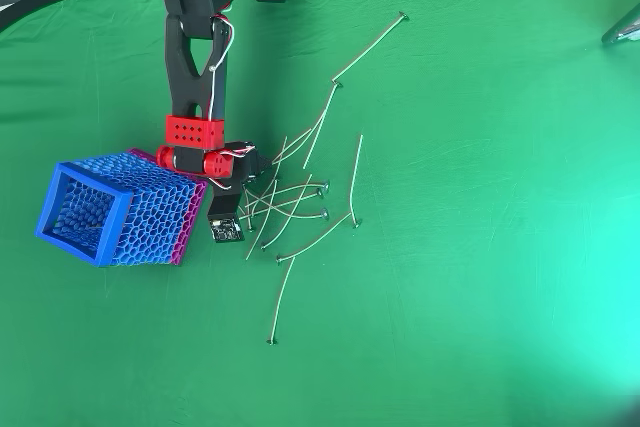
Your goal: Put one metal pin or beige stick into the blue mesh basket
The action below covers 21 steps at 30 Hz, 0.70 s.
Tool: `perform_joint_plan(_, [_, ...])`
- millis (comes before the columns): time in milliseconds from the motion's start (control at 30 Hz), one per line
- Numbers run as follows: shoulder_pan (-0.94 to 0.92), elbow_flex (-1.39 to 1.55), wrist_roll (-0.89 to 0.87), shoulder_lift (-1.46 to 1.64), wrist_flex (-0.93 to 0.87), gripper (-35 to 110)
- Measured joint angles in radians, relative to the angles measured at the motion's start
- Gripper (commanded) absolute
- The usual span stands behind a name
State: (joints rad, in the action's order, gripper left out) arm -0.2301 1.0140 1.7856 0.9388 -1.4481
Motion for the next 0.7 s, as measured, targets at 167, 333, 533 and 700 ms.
perform_joint_plan(167, [0.0, 0.0, -0.002, -0.012, 0.008, 21])
perform_joint_plan(333, [0.0, -0.003, -0.002, -0.021, 0.017, 21])
perform_joint_plan(533, [-0.002, -0.008, -0.003, -0.037, 0.017, 20])
perform_joint_plan(700, [-0.002, -0.014, -0.006, -0.043, 0.018, 18])
